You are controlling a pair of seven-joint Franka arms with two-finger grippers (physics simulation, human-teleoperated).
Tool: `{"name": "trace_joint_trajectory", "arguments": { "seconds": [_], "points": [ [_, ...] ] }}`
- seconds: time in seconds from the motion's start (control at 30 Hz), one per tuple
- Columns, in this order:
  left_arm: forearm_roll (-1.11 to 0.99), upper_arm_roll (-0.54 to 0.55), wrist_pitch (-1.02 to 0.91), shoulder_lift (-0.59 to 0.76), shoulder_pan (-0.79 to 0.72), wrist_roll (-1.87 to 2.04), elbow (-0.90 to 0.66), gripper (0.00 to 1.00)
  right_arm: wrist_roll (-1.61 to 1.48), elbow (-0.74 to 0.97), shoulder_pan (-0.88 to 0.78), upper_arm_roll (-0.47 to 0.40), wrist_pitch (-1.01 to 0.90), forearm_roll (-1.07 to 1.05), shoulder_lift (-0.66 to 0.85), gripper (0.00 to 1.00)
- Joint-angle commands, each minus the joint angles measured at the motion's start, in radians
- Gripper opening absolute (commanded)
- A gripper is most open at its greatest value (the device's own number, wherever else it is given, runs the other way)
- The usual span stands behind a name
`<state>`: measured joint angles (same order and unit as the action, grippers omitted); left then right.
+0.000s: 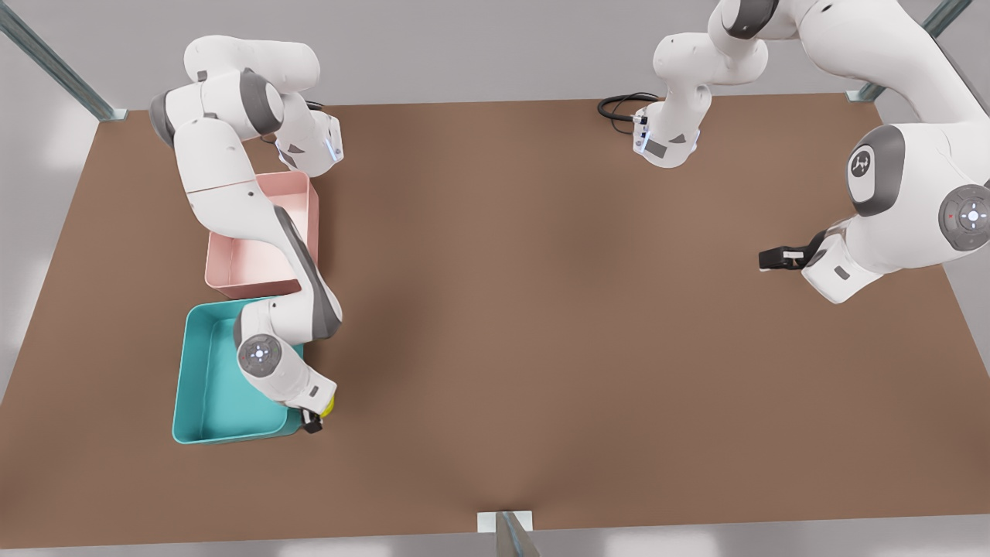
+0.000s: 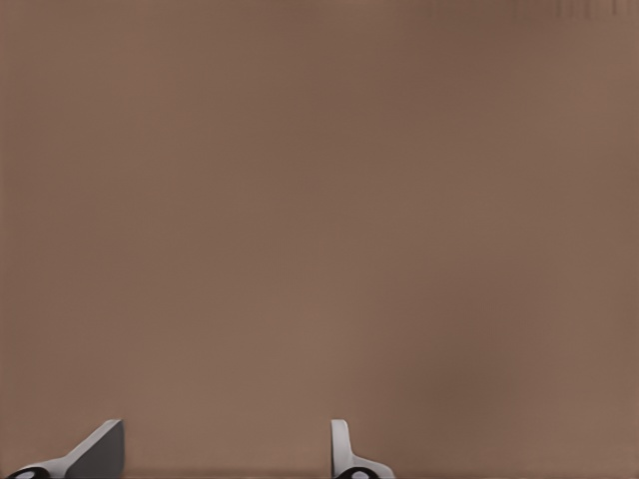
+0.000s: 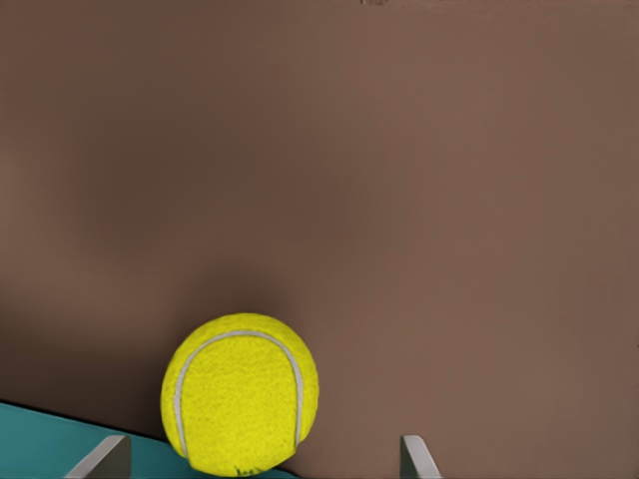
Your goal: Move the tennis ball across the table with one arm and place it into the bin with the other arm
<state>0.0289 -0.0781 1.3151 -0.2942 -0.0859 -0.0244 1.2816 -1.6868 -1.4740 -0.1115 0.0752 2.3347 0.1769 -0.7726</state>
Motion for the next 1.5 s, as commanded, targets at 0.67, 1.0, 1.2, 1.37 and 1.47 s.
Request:
{"name": "trace_joint_trajectory", "arguments": {
  "seconds": [0.67,1.0,1.2,1.37,1.47],
  "points": [
    [0.000,0.000,0.001,-0.011,0.002,0.040,-0.001,1.00,0.055,-0.052,0.001,-0.006,0.035,-0.005,-0.013,1.00],
    [0.000,0.000,0.001,-0.013,0.003,0.038,-0.001,1.00,0.053,-0.060,0.001,-0.006,0.052,-0.005,-0.045,1.00],
    [0.000,0.000,0.001,-0.013,0.003,0.037,-0.001,1.00,0.055,-0.060,-0.004,-0.006,0.084,-0.005,-0.063,1.00],
    [0.002,0.000,0.001,-0.013,0.003,0.037,-0.001,1.00,0.053,-0.060,0.003,-0.008,0.100,-0.004,-0.067,1.00],
    [0.002,-0.002,0.001,-0.013,0.003,0.037,-0.001,1.00,0.052,-0.060,0.003,-0.009,0.106,-0.004,-0.073,1.00]
  ]
}}
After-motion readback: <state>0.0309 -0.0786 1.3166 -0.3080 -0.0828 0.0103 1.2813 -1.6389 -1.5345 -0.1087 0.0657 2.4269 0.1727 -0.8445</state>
